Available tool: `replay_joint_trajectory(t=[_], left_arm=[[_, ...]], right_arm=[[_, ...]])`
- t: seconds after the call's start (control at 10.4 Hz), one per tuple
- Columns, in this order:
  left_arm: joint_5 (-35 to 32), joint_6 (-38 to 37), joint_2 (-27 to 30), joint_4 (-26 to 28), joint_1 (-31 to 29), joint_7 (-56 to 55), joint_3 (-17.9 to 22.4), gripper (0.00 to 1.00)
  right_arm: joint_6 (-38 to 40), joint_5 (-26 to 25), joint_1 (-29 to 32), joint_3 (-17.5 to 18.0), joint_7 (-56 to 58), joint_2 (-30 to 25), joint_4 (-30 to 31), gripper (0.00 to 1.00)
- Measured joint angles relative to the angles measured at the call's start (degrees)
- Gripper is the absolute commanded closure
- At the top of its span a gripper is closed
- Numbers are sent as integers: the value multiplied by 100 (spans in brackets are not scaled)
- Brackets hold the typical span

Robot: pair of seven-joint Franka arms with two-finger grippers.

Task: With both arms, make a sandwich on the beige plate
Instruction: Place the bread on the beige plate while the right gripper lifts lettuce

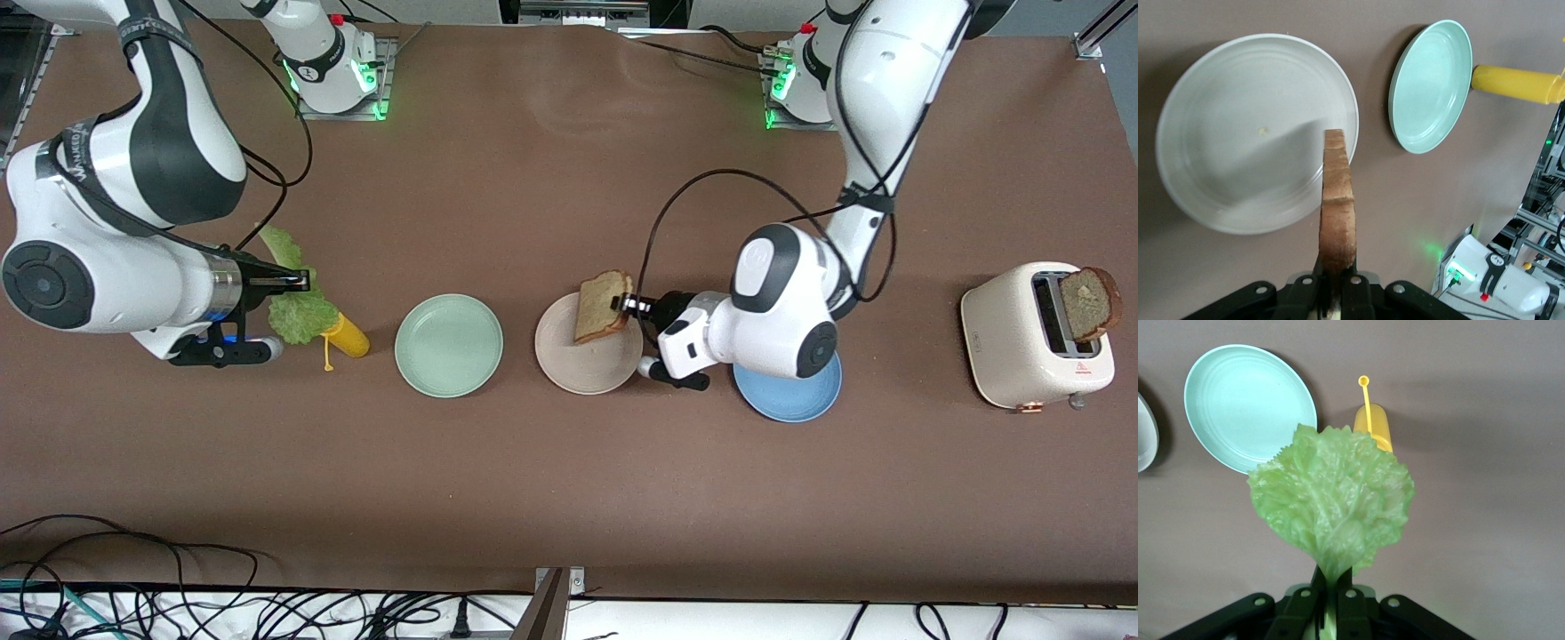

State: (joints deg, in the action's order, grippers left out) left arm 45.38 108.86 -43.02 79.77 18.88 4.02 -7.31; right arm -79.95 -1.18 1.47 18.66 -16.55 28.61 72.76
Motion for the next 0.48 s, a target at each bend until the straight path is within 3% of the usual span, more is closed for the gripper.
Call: replay_joint_trajectory(t=[0.29, 0.38, 0.48], left_arm=[[448, 469, -468, -10, 10, 709, -17, 100], [458, 496, -569, -14, -5, 894, -16, 66], [525, 502, -630, -21, -18, 998, -14, 1]], right_arm=[[-216, 2, -340, 9, -751, 13, -2, 100], [-339, 2, -482, 10, -1051, 26, -2, 100], [-482, 2, -618, 11, -1324, 44, -1, 100]])
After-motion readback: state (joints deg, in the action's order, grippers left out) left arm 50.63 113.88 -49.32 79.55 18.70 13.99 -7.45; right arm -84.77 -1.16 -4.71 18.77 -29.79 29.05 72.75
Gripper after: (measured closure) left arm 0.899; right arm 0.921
